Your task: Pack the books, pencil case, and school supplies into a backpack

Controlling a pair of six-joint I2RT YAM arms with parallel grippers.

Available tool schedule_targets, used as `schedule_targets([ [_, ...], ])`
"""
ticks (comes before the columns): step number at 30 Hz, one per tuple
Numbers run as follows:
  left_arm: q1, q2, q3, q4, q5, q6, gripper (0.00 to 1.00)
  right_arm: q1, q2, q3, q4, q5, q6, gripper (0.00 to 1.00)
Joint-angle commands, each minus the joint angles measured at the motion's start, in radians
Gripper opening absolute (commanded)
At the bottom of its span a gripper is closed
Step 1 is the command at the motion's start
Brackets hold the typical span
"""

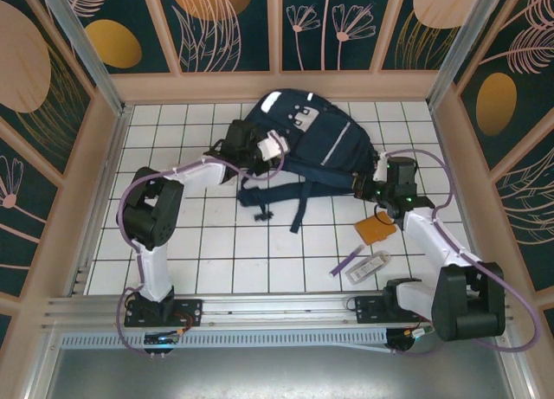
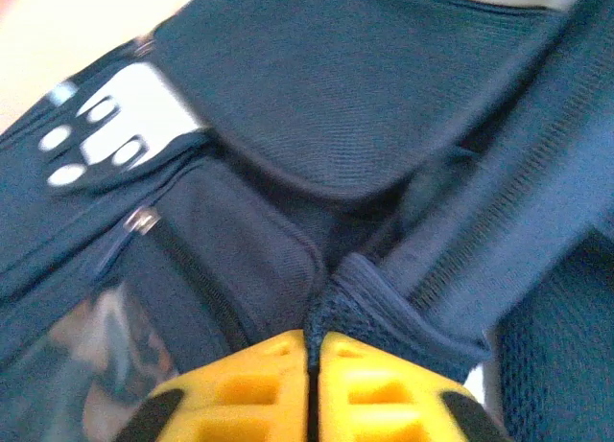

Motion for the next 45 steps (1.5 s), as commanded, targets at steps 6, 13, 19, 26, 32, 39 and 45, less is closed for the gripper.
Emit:
schedule_targets([
  [6,0.032,-0.093,0.086,-0.144,-0.208,-0.708,0.41,0.198,0.162,0.112,0.166,-0.194,-0.055,0.00],
  [13,0.016,-0.167,-0.111,-0.281,0.048,-1.353,0.51,0.314,0.327,0.197,0.293,-0.236,-0.107,0.00],
  [19,-0.044,-0.236,-0.191,-0.262,-0.044,-1.530,0.48,0.365,0.398,0.177,0.378,-0.286,-0.186,0.00],
  [26,-0.064,-0.132,-0.152,-0.268,-0.093,-1.627,0.50,0.416,0.453,0.212,0.366,-0.306,-0.271,0.00],
  [32,-0.063,-0.057,-0.059,-0.310,-0.186,-1.671,0.50,0.460,0.453,0.220,0.305,-0.279,-0.336,0.00],
  [39,-0.058,-0.036,-0.048,-0.346,-0.236,-1.592,0.09,0.454,0.429,0.236,0.163,-0.091,-0.293,0.00],
  [45,-0.021,-0.087,-0.048,-0.358,-0.223,-1.296,0.00,0.371,0.390,0.206,0.006,0.261,-0.119,0.00],
])
